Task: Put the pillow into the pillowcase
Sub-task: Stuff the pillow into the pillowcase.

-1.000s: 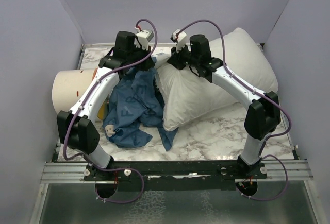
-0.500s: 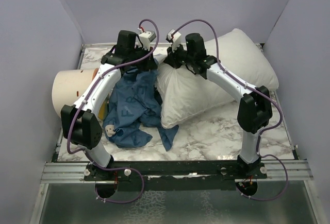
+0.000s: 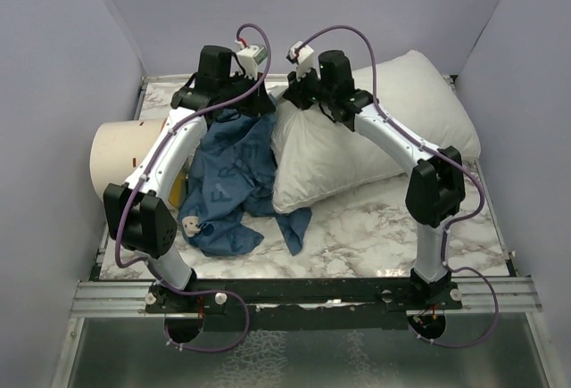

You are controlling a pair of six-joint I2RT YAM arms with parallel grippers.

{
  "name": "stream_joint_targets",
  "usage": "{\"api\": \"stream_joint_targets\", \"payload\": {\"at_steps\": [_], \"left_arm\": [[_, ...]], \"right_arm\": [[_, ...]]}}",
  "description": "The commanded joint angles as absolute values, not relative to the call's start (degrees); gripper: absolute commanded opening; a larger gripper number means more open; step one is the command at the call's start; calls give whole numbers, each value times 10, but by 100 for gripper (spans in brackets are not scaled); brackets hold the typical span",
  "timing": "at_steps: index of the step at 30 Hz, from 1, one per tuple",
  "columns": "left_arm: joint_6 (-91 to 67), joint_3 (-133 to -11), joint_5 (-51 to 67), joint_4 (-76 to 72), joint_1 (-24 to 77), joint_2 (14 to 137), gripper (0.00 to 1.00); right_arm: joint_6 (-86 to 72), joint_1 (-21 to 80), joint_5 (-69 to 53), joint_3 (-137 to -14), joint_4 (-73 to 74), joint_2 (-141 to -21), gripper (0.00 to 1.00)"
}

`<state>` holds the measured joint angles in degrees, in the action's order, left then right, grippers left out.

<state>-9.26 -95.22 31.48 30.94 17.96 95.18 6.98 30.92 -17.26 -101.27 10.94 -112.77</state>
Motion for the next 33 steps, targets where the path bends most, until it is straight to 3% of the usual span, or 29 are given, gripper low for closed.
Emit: {"api": "stream_joint_targets", "payload": {"at_steps": [1,3,5,8,10,13,19,25,29,33], "left_arm": [[-103,-951,334,300,169,963,10],[-106,-949,315,306,166,968,18],[-108,-947,277,311,165,969,34],[-112,-924,220,308,164,941,53],[-113,-892,190,299,164,905,60],[-119,-827,155,287,164,839,65],[-176,-654,164,243,164,689,69],[-368,-433,260,63,164,559,58],[-456,-339,269,-12,165,517,52],[-474,-317,250,-21,178,516,53]], "right_arm": [[66,308,-109,-1063,102,-1163,12],[69,308,-117,-1056,109,-1164,18],[74,307,-144,-1036,109,-1150,31],[81,308,-224,-977,87,-1097,58],[78,307,-278,-926,61,-1045,75],[73,308,-349,-853,25,-961,88],[100,320,-480,-744,10,-821,93],[250,382,-533,-603,28,-721,94],[347,443,-463,-526,77,-682,97],[402,487,-355,-509,115,-693,97]]}}
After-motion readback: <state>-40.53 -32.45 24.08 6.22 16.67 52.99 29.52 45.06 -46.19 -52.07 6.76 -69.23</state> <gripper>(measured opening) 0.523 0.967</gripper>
